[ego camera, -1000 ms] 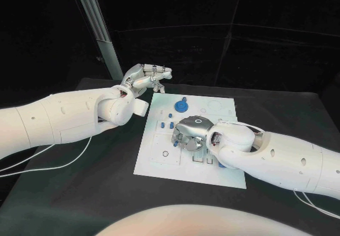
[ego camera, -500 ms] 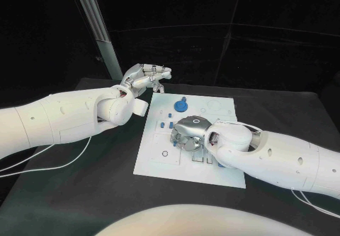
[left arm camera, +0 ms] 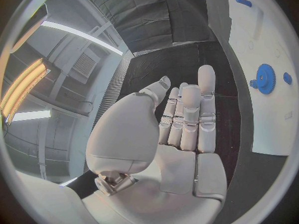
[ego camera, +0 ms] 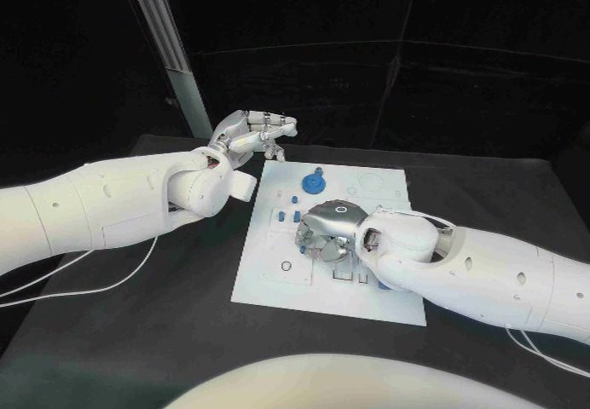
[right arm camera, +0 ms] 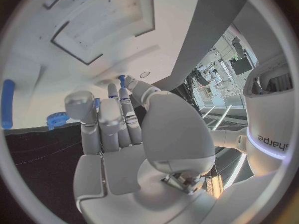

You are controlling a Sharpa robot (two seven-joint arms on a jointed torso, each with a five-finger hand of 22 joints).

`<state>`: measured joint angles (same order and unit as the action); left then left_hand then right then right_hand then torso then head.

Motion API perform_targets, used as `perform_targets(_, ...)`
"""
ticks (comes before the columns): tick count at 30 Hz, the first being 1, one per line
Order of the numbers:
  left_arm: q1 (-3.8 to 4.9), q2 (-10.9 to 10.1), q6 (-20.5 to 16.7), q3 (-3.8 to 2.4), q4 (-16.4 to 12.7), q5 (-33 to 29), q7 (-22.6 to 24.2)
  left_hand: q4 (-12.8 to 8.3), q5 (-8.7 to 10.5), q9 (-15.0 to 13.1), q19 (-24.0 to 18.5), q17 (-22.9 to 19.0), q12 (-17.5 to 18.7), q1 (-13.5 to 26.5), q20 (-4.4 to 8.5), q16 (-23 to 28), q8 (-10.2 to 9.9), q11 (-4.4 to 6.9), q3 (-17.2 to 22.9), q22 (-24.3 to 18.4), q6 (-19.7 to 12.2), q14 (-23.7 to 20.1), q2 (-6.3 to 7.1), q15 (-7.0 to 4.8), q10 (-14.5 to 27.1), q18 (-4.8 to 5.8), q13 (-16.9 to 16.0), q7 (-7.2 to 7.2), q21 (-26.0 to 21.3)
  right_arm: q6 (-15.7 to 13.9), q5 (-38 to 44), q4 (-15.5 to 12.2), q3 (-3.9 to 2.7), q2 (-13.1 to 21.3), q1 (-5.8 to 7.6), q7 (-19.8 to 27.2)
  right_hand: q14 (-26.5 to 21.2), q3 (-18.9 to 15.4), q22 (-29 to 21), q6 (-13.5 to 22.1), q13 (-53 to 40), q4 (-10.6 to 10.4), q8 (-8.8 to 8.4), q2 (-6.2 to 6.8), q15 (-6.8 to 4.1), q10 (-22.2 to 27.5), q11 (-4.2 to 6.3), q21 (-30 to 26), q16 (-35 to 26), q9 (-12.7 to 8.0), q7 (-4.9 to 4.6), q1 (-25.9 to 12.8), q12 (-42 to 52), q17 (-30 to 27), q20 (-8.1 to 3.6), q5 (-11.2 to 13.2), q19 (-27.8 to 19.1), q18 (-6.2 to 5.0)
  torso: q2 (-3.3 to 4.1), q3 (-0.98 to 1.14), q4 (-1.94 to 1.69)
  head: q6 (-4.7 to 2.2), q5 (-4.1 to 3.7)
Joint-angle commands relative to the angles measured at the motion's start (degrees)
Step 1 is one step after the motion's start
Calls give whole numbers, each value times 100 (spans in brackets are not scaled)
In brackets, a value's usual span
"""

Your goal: Assemble the parts on the task board

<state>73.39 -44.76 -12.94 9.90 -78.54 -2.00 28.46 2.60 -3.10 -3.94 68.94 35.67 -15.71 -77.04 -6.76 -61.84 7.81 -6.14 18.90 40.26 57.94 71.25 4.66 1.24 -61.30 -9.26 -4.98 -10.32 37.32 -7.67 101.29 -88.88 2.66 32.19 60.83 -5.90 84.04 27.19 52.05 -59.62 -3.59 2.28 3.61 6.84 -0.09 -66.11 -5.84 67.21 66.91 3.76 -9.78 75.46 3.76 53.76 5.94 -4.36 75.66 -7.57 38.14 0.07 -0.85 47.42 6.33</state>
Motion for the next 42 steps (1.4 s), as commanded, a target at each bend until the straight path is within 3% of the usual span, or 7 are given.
perform_targets(1, 11, -3, 65, -5, -2, -19, 7, -35, 21, 8, -42, -7, -9, -53, -15, 21, 28, 4, -9, -5, -45, -30, -15, -1, 24, -119, 5, 6, -37, -321, -27, -44, -1, 50, 7, 95, 60, -56, -11, 51, -4, 0, -11, 11, 51, 54, 3, -18, 21, -2, -8, -60, -8, -11, 5, -39, -50, 43, 0, 3, -2, -4, -7)
perform_targets(7, 11, -16, 73, -4, -5, -19, 0, -36, 21, 9, -42, -17, -9, -54, -16, 27, 27, 4, -10, -7, -48, -35, -15, 0, 28, -119, 6, 6, -40, -776, -148, -329, -5, 444, 7, 161, 51, -103, -24, 121, -6, -6, -7, 30, 66, 131, -15, -21, 29, -1, -23, -56, -2, -28, 23, -106, -68, 37, -13, 7, 13, -39, -24)
perform_targets(11, 11, -30, 73, -4, -7, -19, -4, -36, 21, 9, -42, -17, -9, -54, -16, 27, 27, 4, -10, -7, -48, -35, -15, 0, 28, -119, 6, 6, -40, -924, -238, -556, -27, 799, 45, 118, 32, -155, -75, 182, -4, -5, -10, 72, 78, 202, -29, -51, 3, -2, -29, -57, -4, -87, 36, -156, -102, 26, -18, -4, 15, -109, -82)
perform_targets(16, 11, -38, 78, -4, -10, -19, -6, -36, 21, 9, -42, -17, -9, -54, -16, 27, 27, 4, -10, -7, -48, -35, -15, 0, 28, -119, 6, 6, -40, -927, -355, -725, -153, 1220, 178, -18, -30, -311, -240, 278, 3, -28, -7, 143, 97, 392, -49, -162, -125, 0, -28, -83, -11, -297, 68, -137, -197, -4, -20, -4, 16, -188, -153)
perform_targets(25, 10, -34, 87, -2, -4, -20, -12, -36, 21, 9, -42, -17, -9, -54, -16, 27, 27, 4, -10, -7, -48, -35, -15, 0, 28, -119, 6, 6, -40, -501, -275, -649, -234, 1646, 366, -335, -91, -964, -489, 759, -4, -102, -6, 151, 108, 956, -57, -346, -327, -1, 28, 13, 10, -646, 101, -149, -313, -46, -11, -3, 11, -290, -232)
perform_targets(35, 10, -30, 95, -1, 2, -20, -24, -36, 21, 9, -42, -17, -9, -54, -16, 27, 27, 4, -10, -7, -48, -35, -15, 0, 28, -119, 6, 6, -40, 43, -83, -456, -242, 1620, 392, -471, -79, -1252, -515, 711, -18, -151, 22, 5, 96, 929, -38, -367, -335, 20, 75, 171, 112, -704, 96, -148, -300, -49, -4, -1, -4, -273, -224)
perform_targets(42, 10, -33, 98, -1, 7, -20, -27, -41, 21, 9, -43, -40, -13, -61, -18, 38, 29, 2, -11, -14, -55, -49, -14, 2, 41, -119, 7, 6, -50, 182, 29, -418, -242, 1517, 393, -456, -56, -1336, -473, 573, -22, -162, 33, -125, 54, 682, 17, -339, -291, 28, 95, 278, 264, -680, 59, -155, -259, -41, -7, -6, -5, -253, -212)
